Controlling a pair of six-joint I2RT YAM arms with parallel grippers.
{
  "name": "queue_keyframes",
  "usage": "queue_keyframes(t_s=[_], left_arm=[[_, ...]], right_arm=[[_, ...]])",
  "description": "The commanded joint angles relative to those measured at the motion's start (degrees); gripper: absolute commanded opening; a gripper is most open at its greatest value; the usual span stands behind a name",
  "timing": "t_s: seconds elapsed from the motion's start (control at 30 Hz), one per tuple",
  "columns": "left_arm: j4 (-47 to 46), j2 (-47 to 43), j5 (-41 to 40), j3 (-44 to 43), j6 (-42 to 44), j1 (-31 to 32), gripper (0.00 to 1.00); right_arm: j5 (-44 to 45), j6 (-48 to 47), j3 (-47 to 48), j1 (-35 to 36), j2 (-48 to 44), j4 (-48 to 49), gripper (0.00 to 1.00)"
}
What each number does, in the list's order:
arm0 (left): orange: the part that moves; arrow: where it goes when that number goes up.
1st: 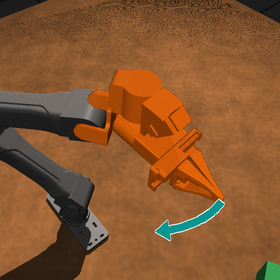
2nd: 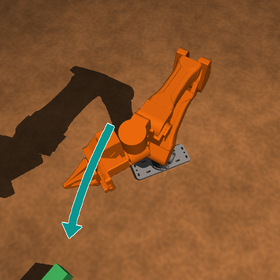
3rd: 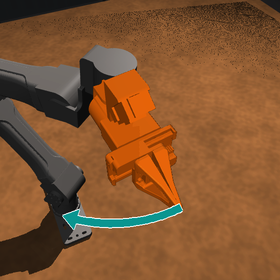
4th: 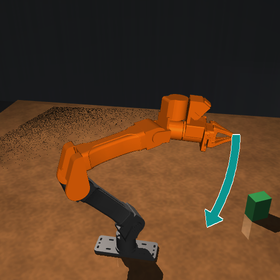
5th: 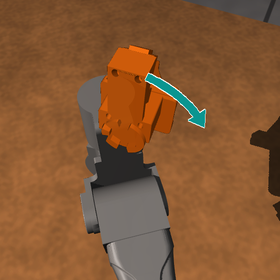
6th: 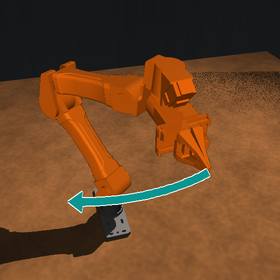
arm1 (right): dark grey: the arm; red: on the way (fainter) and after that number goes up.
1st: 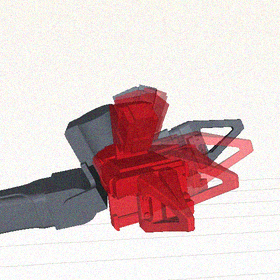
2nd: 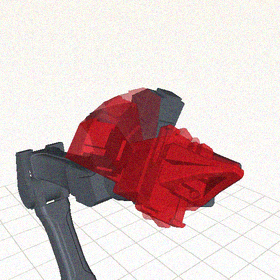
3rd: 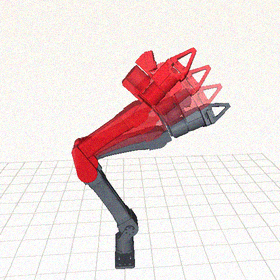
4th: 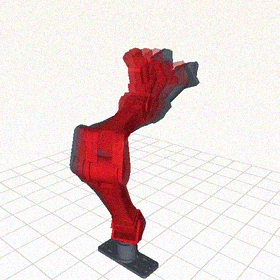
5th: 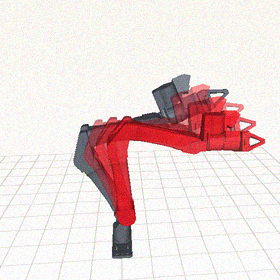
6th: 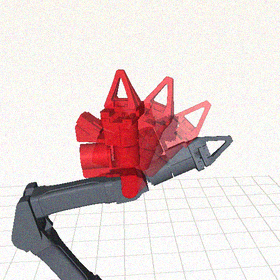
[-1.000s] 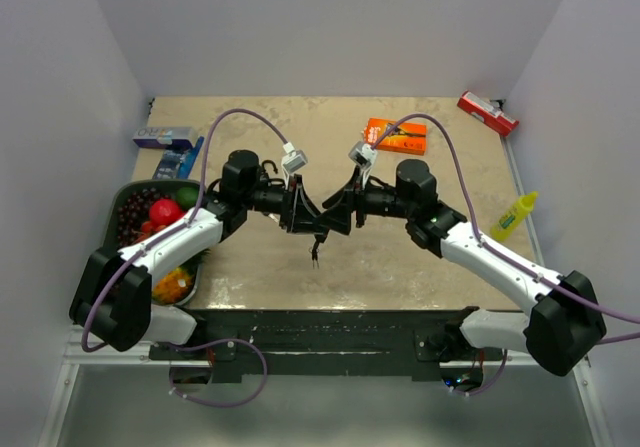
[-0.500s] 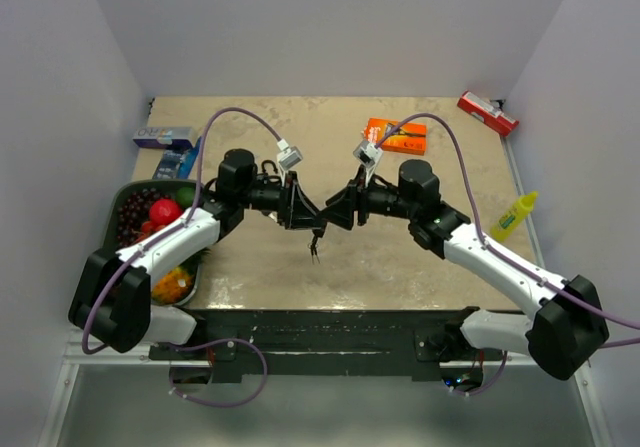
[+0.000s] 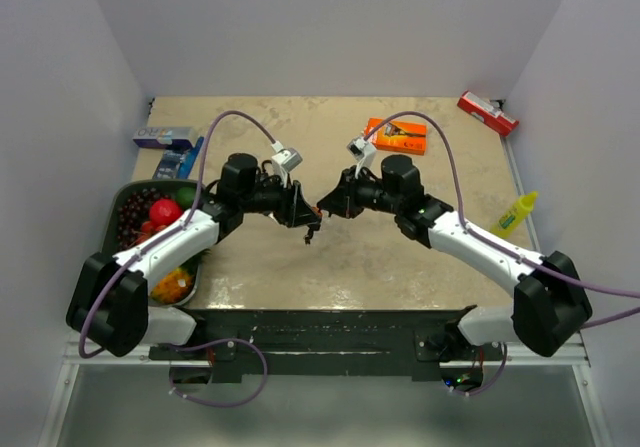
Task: Unlock with the key
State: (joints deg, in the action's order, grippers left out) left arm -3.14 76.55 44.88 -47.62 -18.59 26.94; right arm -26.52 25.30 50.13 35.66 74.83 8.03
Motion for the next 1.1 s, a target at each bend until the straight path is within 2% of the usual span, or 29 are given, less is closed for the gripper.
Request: queue_keyframes(t_s=[0.0, 0.1, 0.23, 0.37, 0.5, 0.67, 0.83, 1.07], left_arm=[[2.2, -2.1, -9.6, -2.3, 0.2, 0.3, 0.00], [3.0, -1.5, -14.1, -2.4, -0.1, 0.4, 0.00], [7.3, 0.3, -19.4, -3.0, -1.1, 0.4, 0.00], [8.8, 3.1, -21.8, -3.5, -2.3, 0.4, 0.00], [11.1, 6.2, -23.4, -4.6, -2.7, 0.3, 0.00], [12.4, 10.5, -24.4, -5.9, -3.1, 0.3, 0.00], [14.2, 15.6, -27.1, -8.4, -3.3, 0.0, 0.00], [15.0, 21.2, -26.8, -10.7, -4.2, -2.2, 0.00]], right_arm=[[6.4, 0.8, 1.8, -0.1, 4.3, -0.2, 0.00], [10.2, 1.3, 2.1, 0.0, 8.2, 0.0, 0.01], [12.8, 1.8, 2.1, 0.0, 11.8, 0.5, 0.15], [13.8, 1.7, 1.6, -0.1, 13.7, 1.5, 0.45], [15.1, 1.4, 0.9, -0.1, 14.7, 1.7, 0.63], [15.9, 1.9, 0.0, -0.1, 16.0, 2.2, 0.69], [16.4, 2.3, -0.8, -0.1, 16.6, 2.8, 0.70], [16.0, 3.1, -2.0, -0.1, 16.9, 4.3, 0.70]])
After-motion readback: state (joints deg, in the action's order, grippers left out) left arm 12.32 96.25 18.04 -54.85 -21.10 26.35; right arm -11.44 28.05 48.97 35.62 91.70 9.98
